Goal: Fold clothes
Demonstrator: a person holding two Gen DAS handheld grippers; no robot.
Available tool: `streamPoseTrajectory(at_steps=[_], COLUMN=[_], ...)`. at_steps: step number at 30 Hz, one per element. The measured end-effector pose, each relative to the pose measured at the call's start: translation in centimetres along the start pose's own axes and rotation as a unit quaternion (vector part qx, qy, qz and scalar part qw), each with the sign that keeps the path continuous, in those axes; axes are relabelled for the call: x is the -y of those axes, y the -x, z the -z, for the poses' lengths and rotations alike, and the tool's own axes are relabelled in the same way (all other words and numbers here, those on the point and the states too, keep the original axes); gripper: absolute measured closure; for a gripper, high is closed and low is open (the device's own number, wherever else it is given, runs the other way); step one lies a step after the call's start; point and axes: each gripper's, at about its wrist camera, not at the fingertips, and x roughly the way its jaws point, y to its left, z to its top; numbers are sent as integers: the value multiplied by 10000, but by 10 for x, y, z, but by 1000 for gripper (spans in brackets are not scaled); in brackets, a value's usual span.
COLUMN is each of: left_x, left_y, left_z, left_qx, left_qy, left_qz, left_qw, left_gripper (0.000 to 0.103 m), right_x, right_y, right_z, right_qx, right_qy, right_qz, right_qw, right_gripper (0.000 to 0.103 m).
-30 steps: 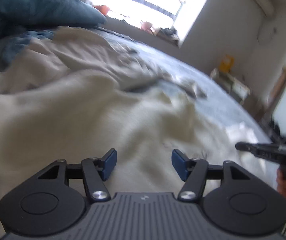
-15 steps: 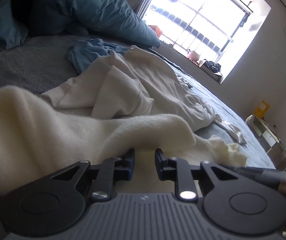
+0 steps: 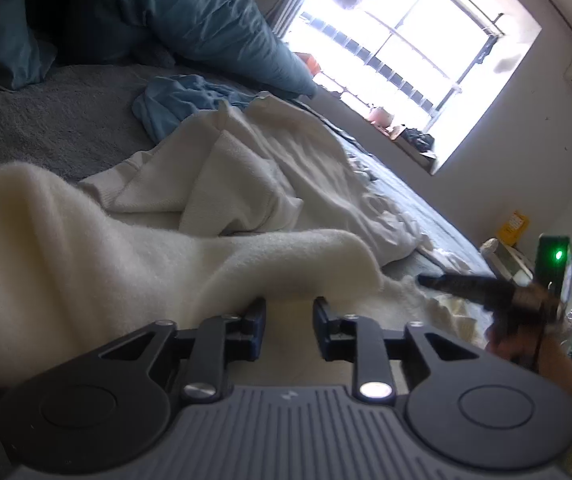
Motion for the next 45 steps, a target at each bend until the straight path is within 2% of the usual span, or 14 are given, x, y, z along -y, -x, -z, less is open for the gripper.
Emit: streamPoseTrajectory(at_steps=[3,7,10,13,18,20,22,25,29,32,35,36,40,45], left_x=[15,37,43,39,32,31,30,32,30,30,33,35,54,79], left_y=[9,16,9,5,-1,-3,-2,-3,-2,0,5,7,29,88], left_z=[2,9,16,17,18,19,19,20,19,19,19,19,20,47], left_qx=[156,326,231,178,91,69,67,69,76,98,136,130,50,-169], left_qy=[-204,-732,-876,-833,-761,-748,-737,-768,-736,-685,-690,-717,-785,-1144], left_qz=[166,174,-17,-109,-262,-301,-297,-318,-286,-236,-196,-207,-139,58], left_qw=[9995,9966,9959,9963,9967,9967,9968,9965,9968,9973,9973,9971,9968,9933], left_gripper=[45,41,41,44,44,43,43,43,43,42,41,41,41,38], right_x=[42,68,63,71,137,151,160,156,169,221,253,262,270,225], right_y=[48,99,82,54,51,74,106,138,137,164,214,229,281,305], right_z=[-7,16,42,51,31,30,35,55,88,89,99,104,135,147], right_qx=[-18,-485,-1083,-981,-222,-57,3,-602,-1208,-456,195,310,-62,-225], right_qy=[-545,-199,369,718,-530,-713,-830,-502,-80,-1333,-2151,-2393,-2863,-2545], right_qz=[-341,-885,-1194,-641,515,460,-31,-778,198,535,801,849,824,415], right_qw=[9979,9947,9862,9905,9970,9964,9965,9939,9925,9886,9731,9667,9546,9659], right_gripper=[98,97,98,103,97,97,97,95,95,99,91,90,88,81])
